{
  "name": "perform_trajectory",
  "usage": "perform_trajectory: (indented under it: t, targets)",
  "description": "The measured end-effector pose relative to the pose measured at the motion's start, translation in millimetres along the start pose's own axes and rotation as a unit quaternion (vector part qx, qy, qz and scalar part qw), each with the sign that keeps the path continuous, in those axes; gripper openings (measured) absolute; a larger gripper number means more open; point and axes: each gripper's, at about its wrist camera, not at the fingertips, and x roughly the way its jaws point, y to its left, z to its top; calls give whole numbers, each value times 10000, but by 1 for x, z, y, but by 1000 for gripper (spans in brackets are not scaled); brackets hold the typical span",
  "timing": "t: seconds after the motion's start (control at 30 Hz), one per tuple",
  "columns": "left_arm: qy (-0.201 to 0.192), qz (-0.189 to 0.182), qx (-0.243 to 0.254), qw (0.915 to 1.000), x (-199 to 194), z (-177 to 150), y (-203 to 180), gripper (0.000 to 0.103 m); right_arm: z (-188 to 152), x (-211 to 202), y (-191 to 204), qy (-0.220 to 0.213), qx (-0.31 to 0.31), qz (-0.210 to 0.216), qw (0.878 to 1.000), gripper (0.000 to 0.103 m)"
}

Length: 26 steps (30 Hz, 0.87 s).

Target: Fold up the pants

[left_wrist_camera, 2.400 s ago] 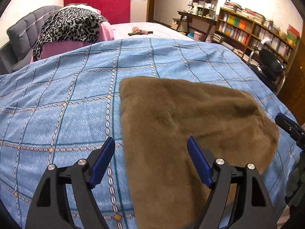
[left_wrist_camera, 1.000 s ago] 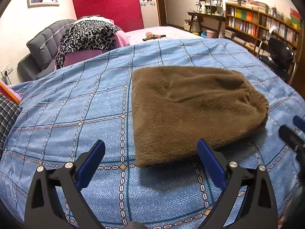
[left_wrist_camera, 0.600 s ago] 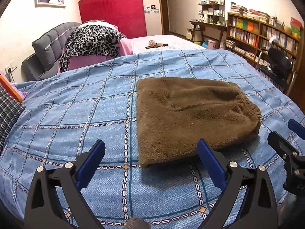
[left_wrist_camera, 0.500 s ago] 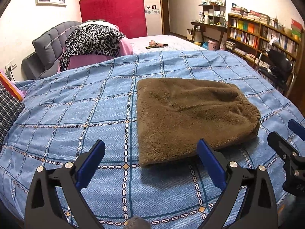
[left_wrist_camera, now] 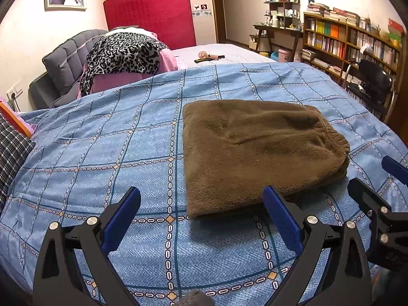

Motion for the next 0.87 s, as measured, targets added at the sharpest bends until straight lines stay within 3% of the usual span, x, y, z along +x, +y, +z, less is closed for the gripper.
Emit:
perform_trajectory:
  t: [0.53,0.87]
  targets:
    - [-105,-118,120,9998,0,-1,-4,96,0,6,-2,35,83,-40,10000,100]
    - [334,-63,-85,9994,27,-5,9,96,-9,29,-9,359,204,-35,9991,100]
